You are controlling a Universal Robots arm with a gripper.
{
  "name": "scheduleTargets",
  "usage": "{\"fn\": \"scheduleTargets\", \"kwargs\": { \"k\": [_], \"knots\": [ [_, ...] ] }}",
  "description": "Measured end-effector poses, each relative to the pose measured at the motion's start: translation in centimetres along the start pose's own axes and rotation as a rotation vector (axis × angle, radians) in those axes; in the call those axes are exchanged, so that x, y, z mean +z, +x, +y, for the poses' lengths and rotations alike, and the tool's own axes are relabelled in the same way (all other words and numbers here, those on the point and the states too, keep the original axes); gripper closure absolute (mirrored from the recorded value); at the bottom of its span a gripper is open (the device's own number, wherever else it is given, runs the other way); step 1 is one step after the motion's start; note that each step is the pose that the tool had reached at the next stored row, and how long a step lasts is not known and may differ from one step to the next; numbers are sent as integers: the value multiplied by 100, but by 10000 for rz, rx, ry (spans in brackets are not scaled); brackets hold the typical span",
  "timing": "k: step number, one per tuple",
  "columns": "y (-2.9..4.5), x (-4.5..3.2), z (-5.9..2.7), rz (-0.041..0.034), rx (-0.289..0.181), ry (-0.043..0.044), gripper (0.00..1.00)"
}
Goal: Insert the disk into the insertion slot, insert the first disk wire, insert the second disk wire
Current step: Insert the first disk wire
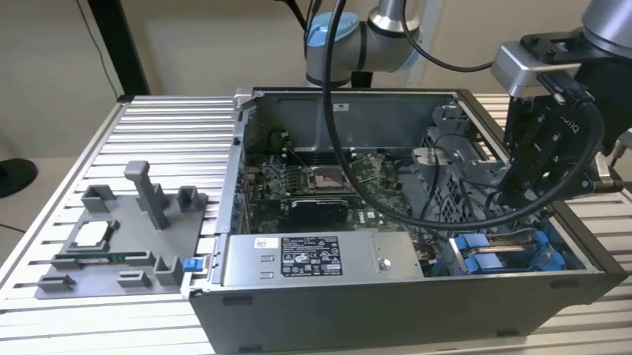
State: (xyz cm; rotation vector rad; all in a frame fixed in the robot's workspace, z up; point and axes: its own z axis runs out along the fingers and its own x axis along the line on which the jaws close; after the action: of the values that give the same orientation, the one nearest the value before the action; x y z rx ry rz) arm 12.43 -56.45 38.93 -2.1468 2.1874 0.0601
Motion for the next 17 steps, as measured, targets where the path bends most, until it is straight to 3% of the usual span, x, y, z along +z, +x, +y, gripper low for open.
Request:
{"fn": "scheduleTargets", "kwargs": {
  "k": [6,15,16,17],
  "knots": [
    [2,19,11,-64,-175,86,0],
    [3,30,24,-148,-177,102,0],
    [3,30,24,-149,-177,102,100],
    [3,30,25,-149,-176,102,100]
  ]
}}
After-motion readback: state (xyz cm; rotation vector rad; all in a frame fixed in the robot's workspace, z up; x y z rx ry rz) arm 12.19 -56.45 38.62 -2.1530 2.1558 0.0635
